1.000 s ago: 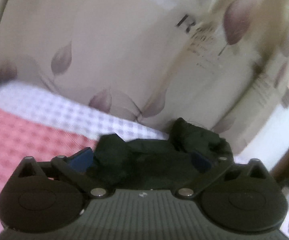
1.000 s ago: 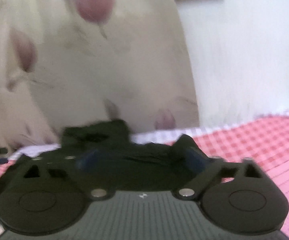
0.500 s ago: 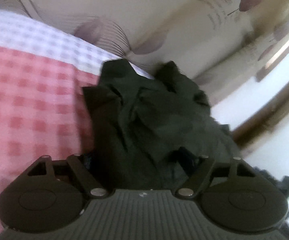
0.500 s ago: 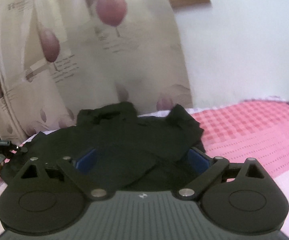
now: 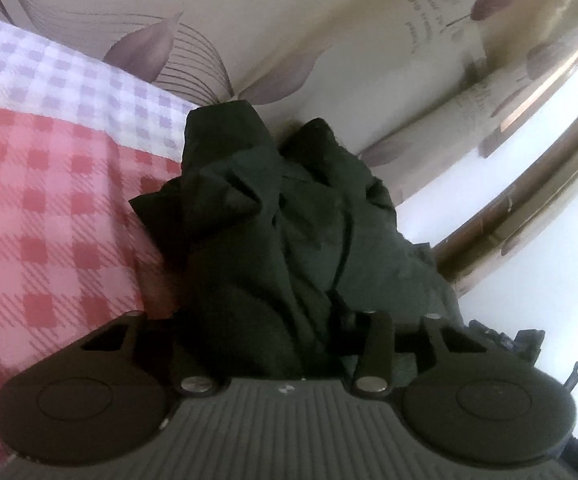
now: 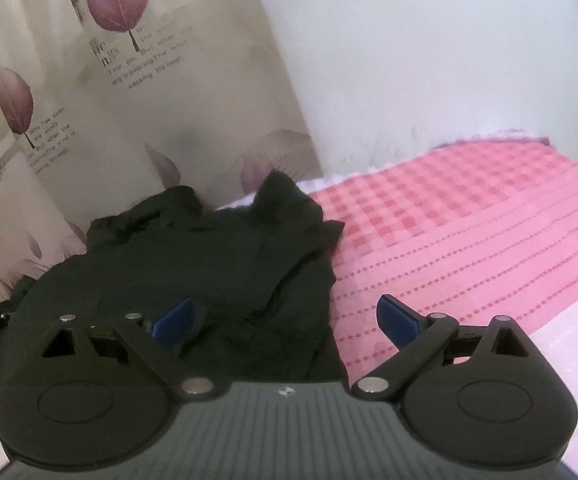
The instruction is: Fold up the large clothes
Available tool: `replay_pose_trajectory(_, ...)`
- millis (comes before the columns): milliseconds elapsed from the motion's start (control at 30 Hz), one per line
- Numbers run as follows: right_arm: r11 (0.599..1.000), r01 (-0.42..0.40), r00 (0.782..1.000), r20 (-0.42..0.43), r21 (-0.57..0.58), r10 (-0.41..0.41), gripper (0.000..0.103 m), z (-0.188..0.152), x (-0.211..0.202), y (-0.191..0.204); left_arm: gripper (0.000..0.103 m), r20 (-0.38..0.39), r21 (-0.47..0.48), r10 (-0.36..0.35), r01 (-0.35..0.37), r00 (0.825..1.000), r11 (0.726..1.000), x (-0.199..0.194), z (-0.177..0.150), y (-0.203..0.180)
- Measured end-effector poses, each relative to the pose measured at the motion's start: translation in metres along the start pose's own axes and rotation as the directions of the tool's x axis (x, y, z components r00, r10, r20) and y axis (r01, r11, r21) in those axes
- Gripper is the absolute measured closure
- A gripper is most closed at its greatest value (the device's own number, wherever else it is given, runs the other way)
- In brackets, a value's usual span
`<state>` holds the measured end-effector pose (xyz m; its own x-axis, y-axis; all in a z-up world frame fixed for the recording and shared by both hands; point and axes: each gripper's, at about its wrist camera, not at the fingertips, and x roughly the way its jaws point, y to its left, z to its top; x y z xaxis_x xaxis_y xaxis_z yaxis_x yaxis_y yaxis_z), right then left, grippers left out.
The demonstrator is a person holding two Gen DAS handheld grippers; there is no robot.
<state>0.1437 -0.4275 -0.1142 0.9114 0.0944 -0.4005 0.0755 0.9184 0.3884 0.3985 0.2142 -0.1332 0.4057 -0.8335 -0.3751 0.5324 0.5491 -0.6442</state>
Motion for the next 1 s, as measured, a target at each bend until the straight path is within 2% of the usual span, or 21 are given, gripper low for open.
replay_pose_trajectory(100, 1.000, 0.004, 0.999, -0.032, 0.010, -0.004, 0.004, -0.002, 0.012, -0.004, 0.065, 0.017, 0.019, 0.014, -0.014, 1.000, 1.000, -0.002, -0.006, -0.008)
replay_pose_trajectory(233, 0.997, -0.052, 0.990, -0.131, 0.058, 0.059, 0.004, -0.002, 0.033, -0.010, 0.065, 0.035, 0.001, 0.016, -0.016, 0.999, 1.000, -0.006, -0.013, -0.011)
replay_pose_trajectory(333, 0.998, -0.055, 0.985, -0.165, 0.021, 0.057, 0.006, -0.001, 0.039, -0.004, 0.067, 0.048, -0.026, 0.018, -0.017, 0.999, 1.000, -0.009, -0.017, -0.013)
replay_pose_trajectory(400, 0.997, -0.074, 0.979, -0.189, 0.032, 0.079, 0.027, 0.000, 0.040, -0.001, 0.067, 0.056, -0.035, 0.018, -0.016, 0.998, 0.999, -0.012, -0.023, -0.015)
replay_pose_trajectory(467, 0.996, -0.076, 0.974, -0.210, 0.043, 0.083, 0.037, -0.001, 0.036, 0.000, 0.068, 0.056, -0.046, 0.016, -0.013, 0.998, 0.999, -0.016, -0.030, -0.017)
replay_pose_trajectory(600, 0.989, -0.096, 0.966, -0.229, 0.115, 0.120, 0.043, -0.007, 0.023, -0.005, 0.070, 0.054, -0.062, 0.005, -0.002, 0.999, 0.998, -0.029, -0.045, -0.021)
replay_pose_trajectory(733, 0.970, -0.127, 0.949, -0.259, 0.207, 0.179, 0.044, -0.017, 0.002, -0.007, 0.070, 0.056, -0.088, -0.024, 0.029, 0.998, 0.996, -0.049, -0.065, -0.021)
replay_pose_trajectory(800, 0.976, -0.101, 0.948, -0.278, 0.193, 0.153, 0.043, -0.020, -0.011, -0.005, 0.070, 0.052, -0.086, -0.029, 0.034, 0.998, 0.996, -0.054, -0.071, -0.022)
replay_pose_trajectory(867, 0.993, -0.002, 0.979, -0.204, 0.122, 0.027, 0.042, -0.011, -0.030, 0.000, 0.069, 0.050, -0.085, -0.022, 0.026, 0.998, 0.996, -0.054, -0.071, -0.024)
replay_pose_trajectory(900, 0.996, 0.044, 0.991, -0.130, 0.077, -0.033, 0.042, -0.003, -0.042, 0.007, 0.064, 0.047, -0.089, -0.013, 0.017, 0.999, 0.996, -0.053, -0.071, -0.023)
replay_pose_trajectory(933, 0.997, 0.073, 0.997, -0.037, 0.027, -0.072, 0.042, 0.008, -0.055, 0.018, 0.062, 0.044, -0.093, -0.009, 0.013, 0.999, 0.996, -0.052, -0.070, -0.023)
replay_pose_trajectory(967, 0.998, 0.057, 0.998, 0.031, -0.004, -0.057, 0.042, 0.016, -0.065, 0.030, 0.061, 0.043, -0.090, -0.011, 0.015, 0.999, 0.996, -0.051, -0.070, -0.024)
replay_pose_trajectory(1000, 0.999, 0.001, 0.997, 0.080, -0.032, 0.002, 0.042, 0.023, -0.073, 0.045, 0.059, 0.041, -0.085, -0.011, 0.014, 0.999, 0.996, -0.050, -0.069, -0.024)
